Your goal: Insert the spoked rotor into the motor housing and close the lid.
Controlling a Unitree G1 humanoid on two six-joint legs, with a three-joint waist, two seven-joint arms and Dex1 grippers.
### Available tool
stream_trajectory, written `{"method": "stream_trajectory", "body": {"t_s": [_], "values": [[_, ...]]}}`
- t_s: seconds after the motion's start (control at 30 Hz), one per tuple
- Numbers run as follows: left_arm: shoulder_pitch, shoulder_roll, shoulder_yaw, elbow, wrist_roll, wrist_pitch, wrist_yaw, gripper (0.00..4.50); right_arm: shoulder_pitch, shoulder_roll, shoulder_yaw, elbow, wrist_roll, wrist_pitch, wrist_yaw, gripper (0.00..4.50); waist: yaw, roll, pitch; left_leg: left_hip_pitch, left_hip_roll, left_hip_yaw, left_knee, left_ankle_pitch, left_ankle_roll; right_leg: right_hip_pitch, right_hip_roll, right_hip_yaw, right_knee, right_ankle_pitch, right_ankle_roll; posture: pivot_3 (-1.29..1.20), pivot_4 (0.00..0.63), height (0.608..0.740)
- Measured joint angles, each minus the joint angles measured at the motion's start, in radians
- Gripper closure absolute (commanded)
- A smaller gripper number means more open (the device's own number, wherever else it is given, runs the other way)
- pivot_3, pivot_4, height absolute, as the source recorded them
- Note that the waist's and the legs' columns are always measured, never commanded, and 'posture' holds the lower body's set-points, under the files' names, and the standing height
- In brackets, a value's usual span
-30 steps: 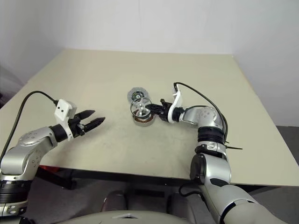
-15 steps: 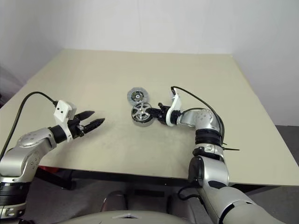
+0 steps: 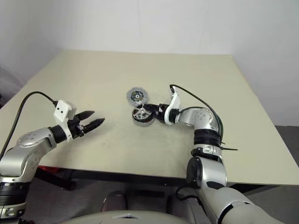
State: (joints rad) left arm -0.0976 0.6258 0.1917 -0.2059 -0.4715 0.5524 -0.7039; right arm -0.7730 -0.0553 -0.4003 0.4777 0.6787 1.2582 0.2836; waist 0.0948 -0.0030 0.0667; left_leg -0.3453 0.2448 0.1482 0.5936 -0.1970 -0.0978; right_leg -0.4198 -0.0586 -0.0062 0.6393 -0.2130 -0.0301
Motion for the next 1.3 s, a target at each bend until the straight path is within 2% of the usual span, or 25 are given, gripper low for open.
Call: {"method": "stream_trajectory", "body": {"t_s": [0.47,0.63,0.87,0.97,1.2,1.3], "values": [[-0.010,0.000,0.000,0.002,0.005,0.000,-0.002,1.10,0.082,-0.086,0.158,-0.143,-0.012,-0.070,0.160,1.51,0.001,0.000,0.000,-0.003,0.000,0.000,0.000,0.000,0.000,-0.002,0.000,0.000,-0.001,0.002,-0.004,0.00,0.000,0.740],[-0.014,0.000,-0.001,0.007,0.007,-0.001,-0.002,1.10,0.091,-0.147,0.264,-0.200,-0.091,-0.266,0.269,1.51,0.001,0.000,0.000,-0.003,0.000,0.000,0.000,0.000,0.000,-0.002,0.000,0.000,-0.001,0.002,-0.004,0.00,0.000,0.740],[-0.025,-0.002,-0.004,0.009,0.009,-0.001,-0.002,1.10,0.094,-0.143,0.360,-0.200,-0.153,-0.407,0.346,1.51,-0.001,0.000,0.000,-0.003,0.000,0.000,0.000,0.000,0.000,-0.002,0.000,0.000,0.000,0.002,-0.004,0.00,0.000,0.740],[-0.025,-0.002,-0.003,0.009,0.009,-0.002,-0.002,1.10,0.092,-0.119,0.380,-0.160,-0.179,-0.452,0.349,2.11,-0.001,0.000,0.000,-0.003,0.000,0.000,0.000,0.000,0.000,-0.002,0.000,0.000,0.000,0.002,-0.004,0.00,0.000,0.740],[-0.024,-0.002,-0.003,0.008,0.010,-0.002,0.000,1.10,0.093,-0.068,0.468,-0.070,-0.265,-0.525,0.377,4.49,-0.003,0.000,0.000,-0.004,0.000,0.000,0.000,0.000,0.000,-0.002,0.000,0.000,0.000,0.002,-0.004,0.00,0.000,0.740],[-0.017,-0.002,0.000,0.008,0.010,-0.002,0.004,1.10,0.116,-0.065,0.524,-0.051,-0.315,-0.578,0.390,4.49,-0.002,0.000,0.000,-0.003,0.000,0.000,0.000,0.000,0.000,-0.002,0.000,0.000,-0.001,0.002,-0.004,0.00,0.000,0.740]]}}
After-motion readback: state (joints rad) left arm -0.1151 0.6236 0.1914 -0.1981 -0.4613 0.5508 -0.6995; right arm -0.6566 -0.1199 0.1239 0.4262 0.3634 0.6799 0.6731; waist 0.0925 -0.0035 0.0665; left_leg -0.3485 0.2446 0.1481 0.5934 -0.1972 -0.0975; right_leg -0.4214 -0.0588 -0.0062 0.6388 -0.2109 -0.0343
